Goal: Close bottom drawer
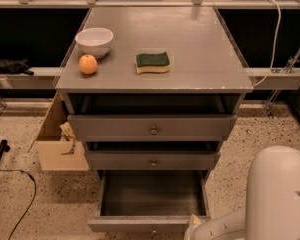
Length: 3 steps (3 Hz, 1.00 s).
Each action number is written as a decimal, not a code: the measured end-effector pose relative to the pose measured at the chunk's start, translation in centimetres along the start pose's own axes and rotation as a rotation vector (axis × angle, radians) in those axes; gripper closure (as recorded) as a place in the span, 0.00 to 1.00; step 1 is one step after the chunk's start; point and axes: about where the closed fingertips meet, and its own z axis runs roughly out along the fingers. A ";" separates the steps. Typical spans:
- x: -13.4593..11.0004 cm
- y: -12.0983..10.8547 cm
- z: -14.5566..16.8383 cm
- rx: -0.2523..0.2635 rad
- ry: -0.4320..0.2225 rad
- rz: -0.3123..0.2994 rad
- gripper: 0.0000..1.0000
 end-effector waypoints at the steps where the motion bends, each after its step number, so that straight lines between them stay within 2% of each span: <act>1: -0.6 0.7 -0.5 -0.018 -0.043 -0.012 0.00; 2: -1.0 1.5 -0.6 -0.042 -0.077 -0.022 0.00; 3: 0.0 1.3 0.1 -0.060 -0.079 0.002 0.00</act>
Offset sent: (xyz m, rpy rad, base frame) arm -0.0140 0.0224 0.0089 0.1187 -0.0168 0.0714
